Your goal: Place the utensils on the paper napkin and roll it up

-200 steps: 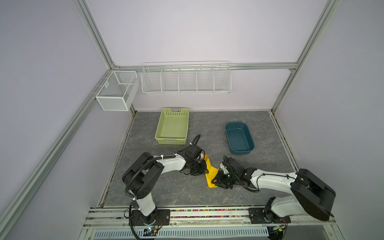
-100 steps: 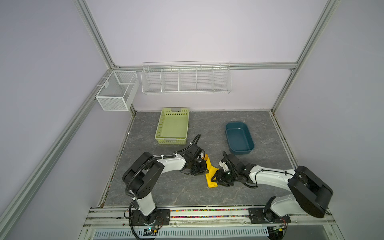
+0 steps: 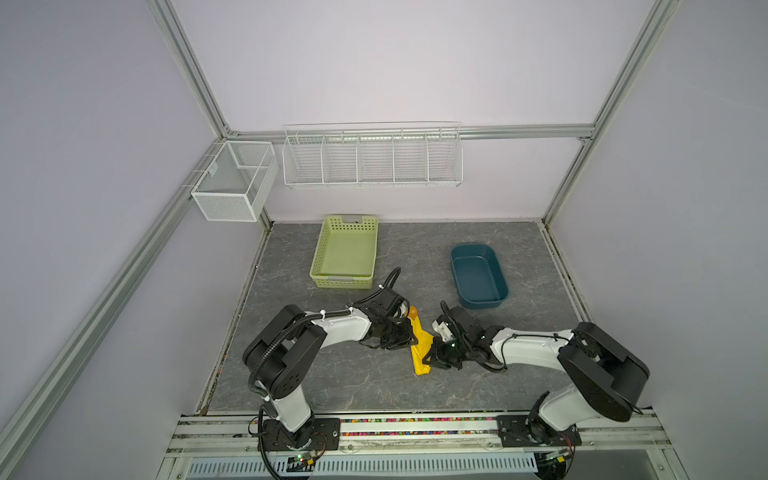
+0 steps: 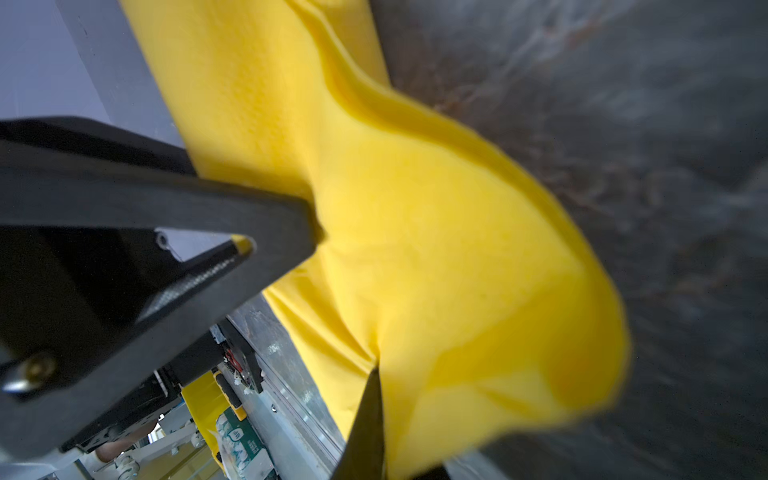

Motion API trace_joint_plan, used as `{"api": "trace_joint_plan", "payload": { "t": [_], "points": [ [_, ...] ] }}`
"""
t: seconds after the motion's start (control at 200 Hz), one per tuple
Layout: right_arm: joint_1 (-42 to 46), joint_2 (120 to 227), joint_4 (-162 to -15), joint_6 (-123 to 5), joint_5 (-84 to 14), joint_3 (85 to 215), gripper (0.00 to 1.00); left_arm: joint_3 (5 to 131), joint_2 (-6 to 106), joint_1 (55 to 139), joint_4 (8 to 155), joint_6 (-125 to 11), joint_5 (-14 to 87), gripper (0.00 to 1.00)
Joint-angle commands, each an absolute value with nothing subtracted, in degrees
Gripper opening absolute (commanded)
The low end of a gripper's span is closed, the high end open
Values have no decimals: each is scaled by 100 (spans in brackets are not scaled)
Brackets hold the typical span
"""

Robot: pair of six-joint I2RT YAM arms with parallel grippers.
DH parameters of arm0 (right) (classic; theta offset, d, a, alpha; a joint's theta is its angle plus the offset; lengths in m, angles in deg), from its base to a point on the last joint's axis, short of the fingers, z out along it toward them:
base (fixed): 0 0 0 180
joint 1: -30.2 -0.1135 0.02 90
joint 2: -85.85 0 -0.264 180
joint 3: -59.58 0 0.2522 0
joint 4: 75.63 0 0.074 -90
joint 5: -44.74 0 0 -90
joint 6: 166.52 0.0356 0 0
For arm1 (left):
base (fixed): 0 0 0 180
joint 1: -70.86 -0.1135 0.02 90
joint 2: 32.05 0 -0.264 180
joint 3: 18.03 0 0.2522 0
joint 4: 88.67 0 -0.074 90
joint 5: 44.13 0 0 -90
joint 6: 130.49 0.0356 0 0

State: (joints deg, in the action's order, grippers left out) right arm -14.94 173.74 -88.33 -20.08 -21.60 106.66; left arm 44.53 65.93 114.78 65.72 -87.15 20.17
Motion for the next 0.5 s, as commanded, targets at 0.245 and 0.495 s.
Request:
{"api": "trace_joint_plan", "payload": {
  "t": [0.245,0.495],
  "points": [
    [-1611,16162,-9865,-3221,-3401,11093,6,4148,4306,10673,6184,-8235,2802,49],
    [-1717,14651,-9948,-4316,-4326,11323,6,3832,2139,10497,6858,-7632,3448,68]
  ]
}}
